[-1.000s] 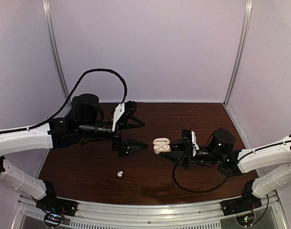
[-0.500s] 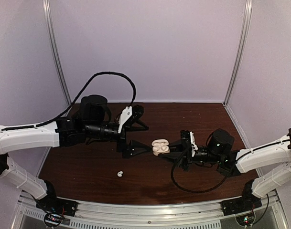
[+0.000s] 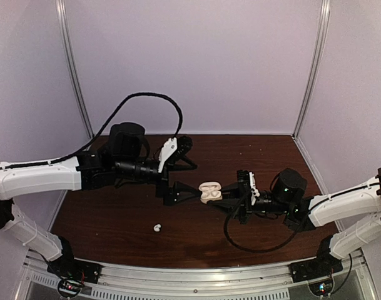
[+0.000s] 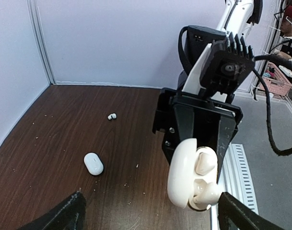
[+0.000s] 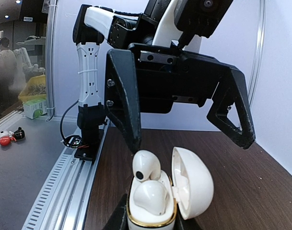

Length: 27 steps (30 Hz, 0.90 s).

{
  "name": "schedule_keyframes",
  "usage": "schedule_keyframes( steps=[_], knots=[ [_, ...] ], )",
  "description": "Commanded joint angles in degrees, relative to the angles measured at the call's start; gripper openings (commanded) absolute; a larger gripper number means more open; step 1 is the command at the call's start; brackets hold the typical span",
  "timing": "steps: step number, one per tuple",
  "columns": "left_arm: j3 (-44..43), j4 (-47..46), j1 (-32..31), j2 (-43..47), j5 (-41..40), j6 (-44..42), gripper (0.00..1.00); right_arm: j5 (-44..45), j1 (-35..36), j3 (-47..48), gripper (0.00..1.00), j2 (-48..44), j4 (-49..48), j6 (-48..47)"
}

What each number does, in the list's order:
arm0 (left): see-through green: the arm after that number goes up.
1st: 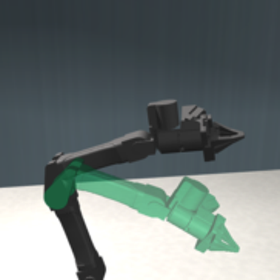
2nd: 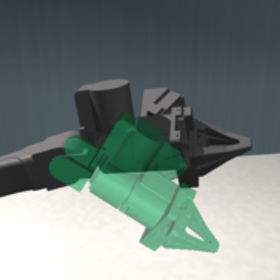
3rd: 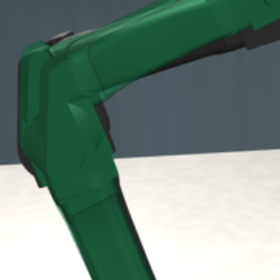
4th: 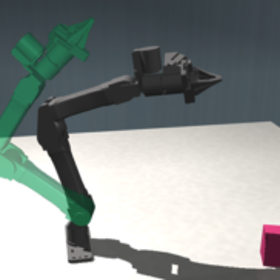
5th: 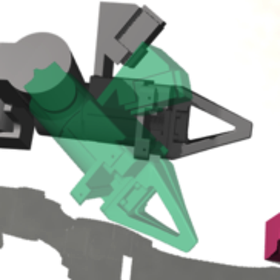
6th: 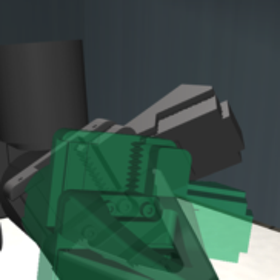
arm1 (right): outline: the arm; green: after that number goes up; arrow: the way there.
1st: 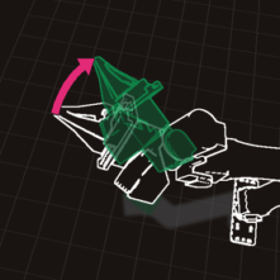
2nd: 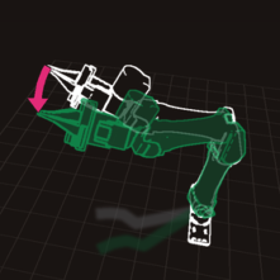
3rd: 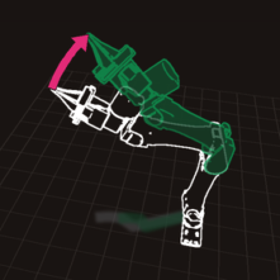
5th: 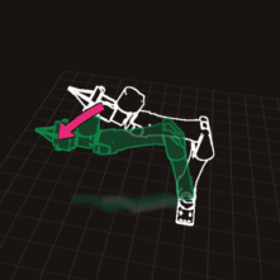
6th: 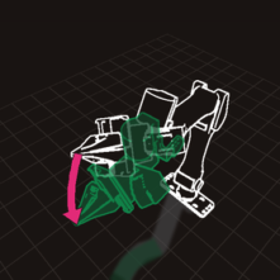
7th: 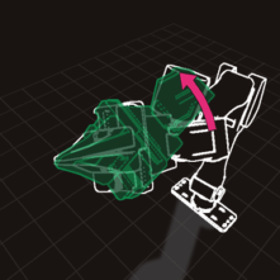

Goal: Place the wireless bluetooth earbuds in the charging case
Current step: Adjust the left earbud in the left side groove of the charging case.

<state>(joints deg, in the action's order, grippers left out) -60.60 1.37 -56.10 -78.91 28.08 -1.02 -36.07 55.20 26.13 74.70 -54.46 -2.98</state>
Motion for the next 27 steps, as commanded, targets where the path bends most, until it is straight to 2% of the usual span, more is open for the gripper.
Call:
schedule_keyframes(
  steps=[1,12,21,27],
  knots=[
    [-2.41,0.11,-0.24,-1.21,-0.57,-0.56,0.98,-0.93,-0.18,1.51,0.0,0.28,-2.1,0.7],
    [-2.52,0.57,-0.17,-1.5,-1.48,-0.64,0.98,-0.78,-0.18,1.62,0.0,0.44,-2.23,0.61],
    [2.45,-3.43,-0.24,3.36,2.4,-3.41,0.98,1.47,-0.28,0.94,0.0,-0.47,-2.33,2.42],
    [2.76,-3.72,-0.23,3.3,6.97,-6.01,0.97,1.56,-0.35,1.53,0.0,-0.69,-1.97,2.86]
  ],
)
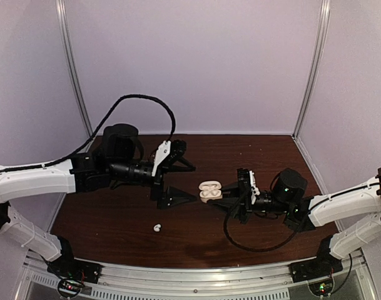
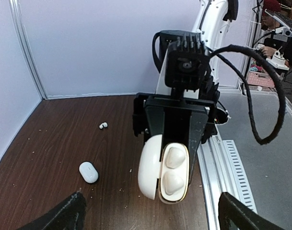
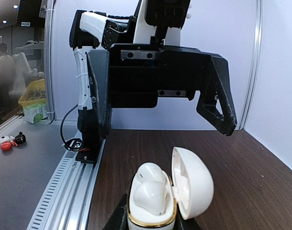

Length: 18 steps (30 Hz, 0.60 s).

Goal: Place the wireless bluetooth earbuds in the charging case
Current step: Adjust the left earbud in the left side groove of the charging case, then close the charging case with the earbuds inside.

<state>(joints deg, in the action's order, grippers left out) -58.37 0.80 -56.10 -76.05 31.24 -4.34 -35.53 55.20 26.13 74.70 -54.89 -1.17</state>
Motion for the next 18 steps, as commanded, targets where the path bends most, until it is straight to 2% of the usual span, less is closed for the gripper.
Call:
schedule_keyframes(
  steps=[1,10,18],
  knots=[
    [0.32,-2.72,-0.22,0.04,4.04,-2.74,0.98,0.99,-0.36,1.6,0.0,-0.62,-1.6,1.15],
    [-4.42,1.65,-0.24,-5.29,7.9,-4.33,0.98,0.28,-0.33,2.75,0.0,0.1,-1.71,1.17],
    [-1.67,-0.35,-1.91,-1.48,9.92,-8.0,0.98,1.05,-0.52,2.96,0.0,0.4,-1.55,3.76]
  ],
)
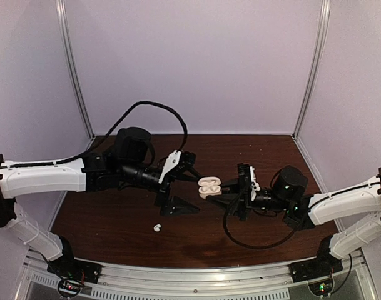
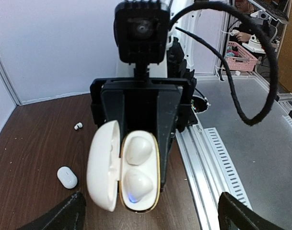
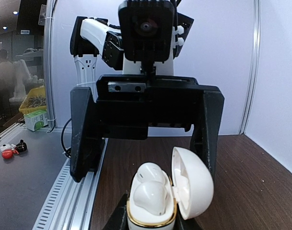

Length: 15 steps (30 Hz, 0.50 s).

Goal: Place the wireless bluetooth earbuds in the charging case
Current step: Close the charging case with the earbuds inside.

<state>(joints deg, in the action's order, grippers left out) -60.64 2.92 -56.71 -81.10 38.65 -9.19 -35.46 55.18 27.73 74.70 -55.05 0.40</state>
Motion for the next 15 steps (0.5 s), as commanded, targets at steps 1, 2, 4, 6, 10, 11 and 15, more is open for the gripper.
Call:
schedule_keyframes(
  steps=[1,2,4,6,10,11,15],
  knots=[
    [1.22,-4.45,-1.61,4.39,2.52,-3.45,0.98,0.95,-0.59,1.27,0.0,0.49,-1.58,2.5],
    [1.75,-5.3,-1.71,5.1,2.6,-3.61,0.98,1.0,-0.67,1.28,0.0,0.53,-1.7,2.63],
    [2.33,-5.88,-1.97,6.22,2.58,-4.05,0.98,0.95,-0.81,1.15,0.0,0.69,-1.97,2.92],
    [2.54,-5.78,-2.23,6.84,2.35,-4.59,0.98,0.92,-0.99,1.19,0.0,0.8,-2.06,3.17],
    [2.16,-4.59,-2.3,6.79,3.14,-5.1,0.98,0.92,-1.36,1.19,0.0,1.05,-2.88,3.89],
    [2.07,-4.32,-2.31,6.75,3.13,-5.2,0.98,0.92,-1.39,1.19,0.0,1.06,-3.06,4.09],
    [2.61,-5.18,-2.29,7.9,-1.26,-5.13,0.97,0.51,-1.56,1.19,0.0,1.2,-3.48,4.49]
  ],
)
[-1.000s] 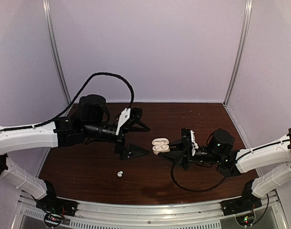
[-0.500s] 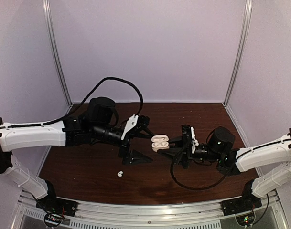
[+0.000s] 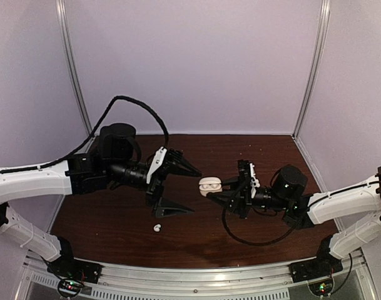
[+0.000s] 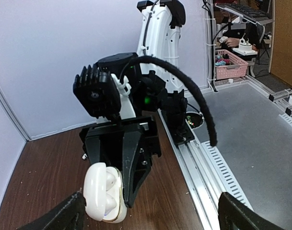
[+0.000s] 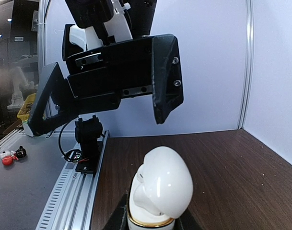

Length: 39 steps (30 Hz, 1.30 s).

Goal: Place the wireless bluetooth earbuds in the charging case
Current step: Close the charging case with the earbuds inside.

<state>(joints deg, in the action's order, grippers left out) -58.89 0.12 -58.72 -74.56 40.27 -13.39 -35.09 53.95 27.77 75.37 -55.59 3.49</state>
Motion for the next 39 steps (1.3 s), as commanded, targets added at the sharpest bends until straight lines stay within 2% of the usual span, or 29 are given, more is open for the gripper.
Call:
schedule_keyframes(
  steps=[1,5,9,15,23,28,32,36,39],
  knots=[
    [1.04,-2.83,-0.3,1.69,-5.55,-0.84,0.98,-0.07,-0.34,1.15,0.0,0.56,-2.86,1.55],
    [0.35,-3.07,-0.34,1.28,-14.02,0.01,0.98,-1.3,-0.35,1.39,0.0,0.59,-2.62,1.92],
    [-1.53,-0.69,-0.58,-1.29,-11.05,-0.92,0.97,-1.6,-0.34,1.66,0.0,0.5,-2.26,2.42],
    [-2.37,3.75,-5.05,-2.88,-10.24,-7.7,0.92,-1.13,-0.34,1.91,0.0,0.81,-2.65,3.92],
    [-1.38,4.68,-7.42,-2.14,-13.55,-11.24,0.89,-0.94,-0.67,1.88,0.0,1.27,-3.46,5.44],
    [-0.09,1.99,-7.47,-0.88,-19.38,-10.03,0.91,-0.74,-1.02,2.15,0.0,1.76,-3.61,7.04],
    [3.6,-4.19,-7.45,1.65,-27.39,-9.46,0.95,-0.45,-1.88,2.89,0.0,2.22,-1.86,9.78],
    [6.74,-9.37,-7.48,3.55,-33.52,-12.28,0.95,-0.8,-3.09,4.46,0.0,2.53,0.74,13.99],
    [6.34,-9.42,-8.11,2.71,-38.06,-15.36,0.92,-1.1,-3.24,6.33,0.0,3.13,2.68,19.01]
  ],
)
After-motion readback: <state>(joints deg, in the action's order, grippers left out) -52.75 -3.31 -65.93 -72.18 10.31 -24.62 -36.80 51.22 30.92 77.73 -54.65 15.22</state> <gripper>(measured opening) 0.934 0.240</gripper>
